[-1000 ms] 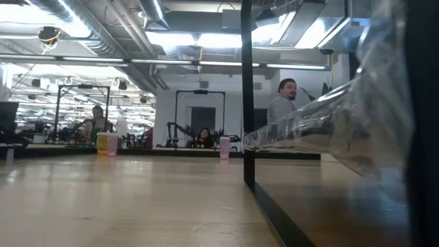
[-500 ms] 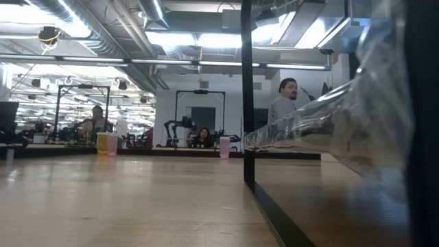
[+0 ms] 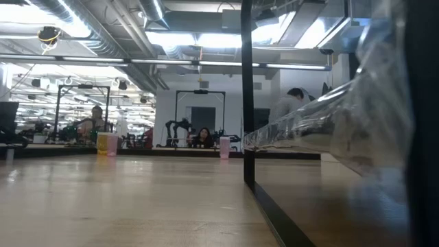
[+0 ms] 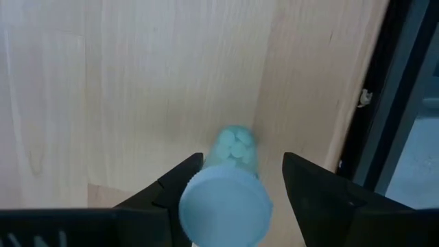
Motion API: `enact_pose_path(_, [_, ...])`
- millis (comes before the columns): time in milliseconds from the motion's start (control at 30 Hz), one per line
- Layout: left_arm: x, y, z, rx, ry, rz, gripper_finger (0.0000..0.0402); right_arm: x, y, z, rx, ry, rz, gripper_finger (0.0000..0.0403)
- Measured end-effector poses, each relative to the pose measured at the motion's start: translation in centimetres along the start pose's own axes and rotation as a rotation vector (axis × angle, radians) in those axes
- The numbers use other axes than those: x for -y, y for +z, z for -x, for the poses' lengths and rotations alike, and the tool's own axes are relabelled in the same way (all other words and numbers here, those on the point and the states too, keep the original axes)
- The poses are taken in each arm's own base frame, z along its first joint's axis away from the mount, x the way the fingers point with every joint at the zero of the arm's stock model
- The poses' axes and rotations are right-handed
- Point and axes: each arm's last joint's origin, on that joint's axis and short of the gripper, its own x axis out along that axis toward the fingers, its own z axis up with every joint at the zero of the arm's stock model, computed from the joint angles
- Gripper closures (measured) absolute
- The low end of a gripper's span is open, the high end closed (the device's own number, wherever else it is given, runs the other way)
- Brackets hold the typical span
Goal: Pick and place medicine bottles onto shelf by color
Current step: Put the green pill bottle on the shelf aligned with the other green pill bottle
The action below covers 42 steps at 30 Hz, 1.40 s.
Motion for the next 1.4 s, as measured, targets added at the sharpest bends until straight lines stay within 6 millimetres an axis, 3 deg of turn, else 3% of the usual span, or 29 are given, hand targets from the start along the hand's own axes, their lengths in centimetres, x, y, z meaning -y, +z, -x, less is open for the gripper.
enact_pose_path(500, [0.0, 0.2, 0.0, 0.055, 0.012, 0.012, 0.0213, 0.0, 0.0, 0.0, 0.000, 0.000, -0.001, 0.0118])
enact_pose_path(900, [0.0, 0.2, 0.0, 0.056, 0.011, 0.033, 0.0294, 0.0, 0.0, 0.0, 0.000, 0.000, -0.001, 0.0118])
enact_pose_path(1133, [0.0, 0.3, 0.0, 0.055, 0.011, 0.038, 0.0309, 0.0, 0.0, 0.0, 0.000, 0.000, -0.001, 0.0118])
enact_pose_path(1400, [-1.5, 2.9, 1.9, 0.071, -0.037, 0.056, 0.0309, 0.2, 0.0, 0.0, 0.024, -0.055, -0.047, 0.0118])
